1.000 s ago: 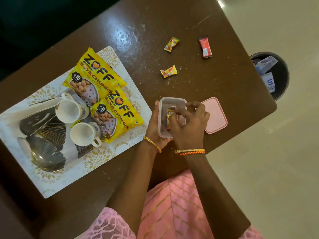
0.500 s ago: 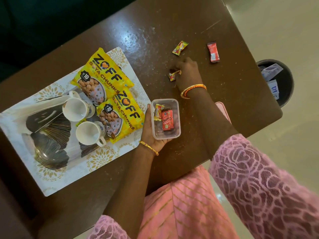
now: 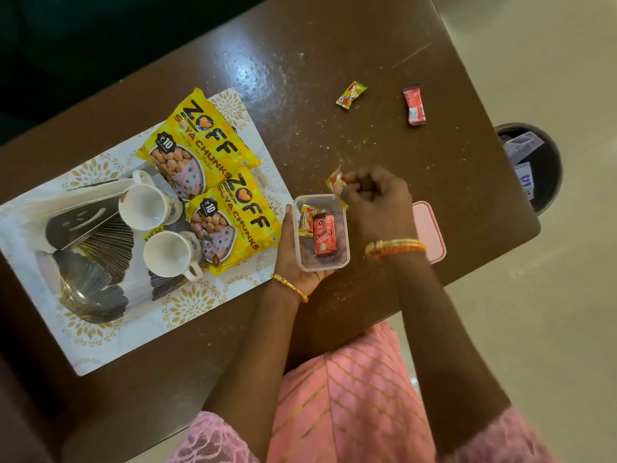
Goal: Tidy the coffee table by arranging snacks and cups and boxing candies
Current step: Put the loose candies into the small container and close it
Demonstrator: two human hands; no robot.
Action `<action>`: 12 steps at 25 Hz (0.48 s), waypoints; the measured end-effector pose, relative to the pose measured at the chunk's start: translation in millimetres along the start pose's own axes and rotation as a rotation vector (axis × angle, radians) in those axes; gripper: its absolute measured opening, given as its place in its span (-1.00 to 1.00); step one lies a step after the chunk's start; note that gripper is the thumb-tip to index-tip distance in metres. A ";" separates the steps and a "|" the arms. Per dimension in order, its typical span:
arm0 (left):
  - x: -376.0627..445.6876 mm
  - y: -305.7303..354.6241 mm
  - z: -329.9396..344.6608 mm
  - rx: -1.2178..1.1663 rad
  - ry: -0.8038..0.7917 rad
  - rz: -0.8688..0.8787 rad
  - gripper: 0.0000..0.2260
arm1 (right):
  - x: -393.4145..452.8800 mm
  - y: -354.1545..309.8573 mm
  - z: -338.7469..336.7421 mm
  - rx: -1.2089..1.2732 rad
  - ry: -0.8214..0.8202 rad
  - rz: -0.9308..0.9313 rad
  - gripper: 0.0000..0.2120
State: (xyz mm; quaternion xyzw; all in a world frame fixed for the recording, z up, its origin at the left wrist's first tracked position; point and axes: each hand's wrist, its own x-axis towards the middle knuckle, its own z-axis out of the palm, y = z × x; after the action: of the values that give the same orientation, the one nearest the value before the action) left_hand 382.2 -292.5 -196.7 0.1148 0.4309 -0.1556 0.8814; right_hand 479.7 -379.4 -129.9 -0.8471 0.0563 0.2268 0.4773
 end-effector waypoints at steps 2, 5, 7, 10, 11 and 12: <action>1.0 -5.0 1.0 0.010 -0.020 0.003 -0.43 | -37.0 5.6 1.1 -0.052 0.011 -0.026 -0.92; -0.7 -9.0 0.9 0.004 -0.089 0.003 -0.45 | -56.8 13.4 6.0 -0.134 0.060 -0.040 -0.92; -1.2 -7.8 2.8 0.027 -0.113 0.021 -0.44 | -46.0 12.0 5.3 -0.140 0.099 -0.043 -0.91; -1.9 -3.1 4.3 0.037 -0.141 0.063 -0.37 | -2.4 0.4 -3.3 -0.069 0.193 -0.008 -0.91; -1.8 -1.0 4.4 0.019 -0.158 0.064 -0.35 | 20.9 -4.9 -5.1 -0.068 0.212 -0.012 -0.91; -1.8 1.1 4.7 -0.006 -0.175 0.057 -0.34 | 45.9 -11.4 -3.5 -0.100 0.230 -0.022 -0.89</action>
State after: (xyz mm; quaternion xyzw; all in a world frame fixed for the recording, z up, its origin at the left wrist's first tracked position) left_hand 385.1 -292.7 -192.4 0.1101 0.3491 -0.1384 0.9203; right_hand 525.4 -370.6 -139.6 -0.8909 0.0902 0.1253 0.4272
